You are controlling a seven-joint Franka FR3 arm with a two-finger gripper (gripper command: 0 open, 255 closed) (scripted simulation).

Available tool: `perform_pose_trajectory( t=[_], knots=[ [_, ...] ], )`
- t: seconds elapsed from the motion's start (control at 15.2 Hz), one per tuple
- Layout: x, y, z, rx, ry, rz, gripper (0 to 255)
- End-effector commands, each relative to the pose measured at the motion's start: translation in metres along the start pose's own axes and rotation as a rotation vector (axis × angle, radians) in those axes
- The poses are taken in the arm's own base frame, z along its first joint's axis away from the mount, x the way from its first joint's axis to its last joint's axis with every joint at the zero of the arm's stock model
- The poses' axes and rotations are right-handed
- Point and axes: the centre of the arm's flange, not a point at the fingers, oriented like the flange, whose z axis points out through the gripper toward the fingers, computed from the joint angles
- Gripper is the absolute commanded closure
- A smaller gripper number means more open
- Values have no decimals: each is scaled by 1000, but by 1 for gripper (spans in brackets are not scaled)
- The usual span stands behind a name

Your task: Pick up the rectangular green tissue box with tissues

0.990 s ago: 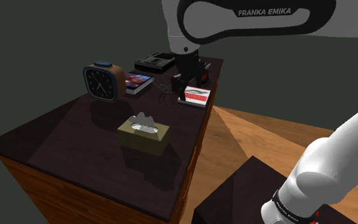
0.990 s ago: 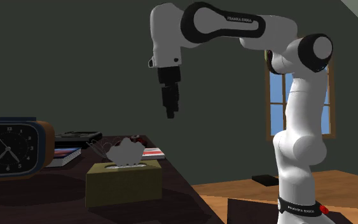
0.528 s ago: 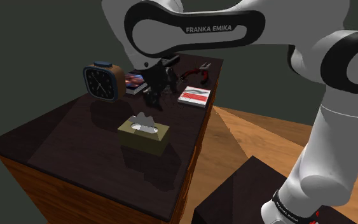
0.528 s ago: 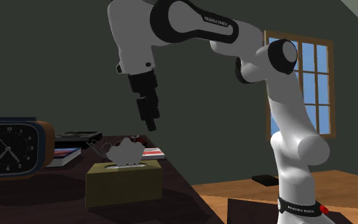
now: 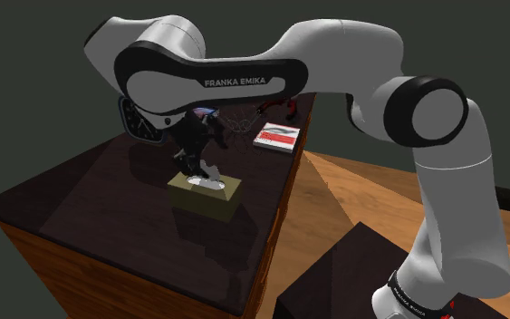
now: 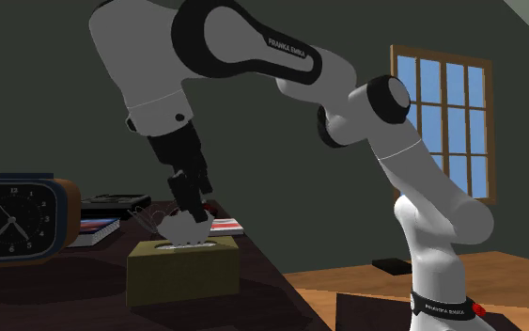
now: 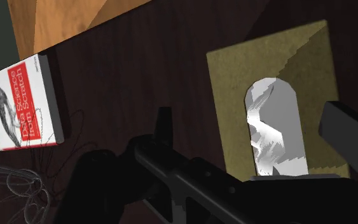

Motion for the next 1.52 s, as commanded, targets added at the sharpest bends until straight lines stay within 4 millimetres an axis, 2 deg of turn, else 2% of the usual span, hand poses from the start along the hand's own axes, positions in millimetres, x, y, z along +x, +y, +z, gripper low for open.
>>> perform_pose_trajectory(
  t=[0.0, 0.2, 0.33, 0.4, 0.99, 1.45],
  knots=[
    [4, -7, 9, -2, -1, -1, 0],
    [9, -16, 25, -2, -1, -1, 0],
    [9, -16, 25, -2, -1, -1, 0],
    [9, -15, 25, -2, -1, -1, 255],
    [9, -16, 25, -2, -1, -1, 255],
    [-1, 2, -6, -2, -1, -1, 255]
  ],
)
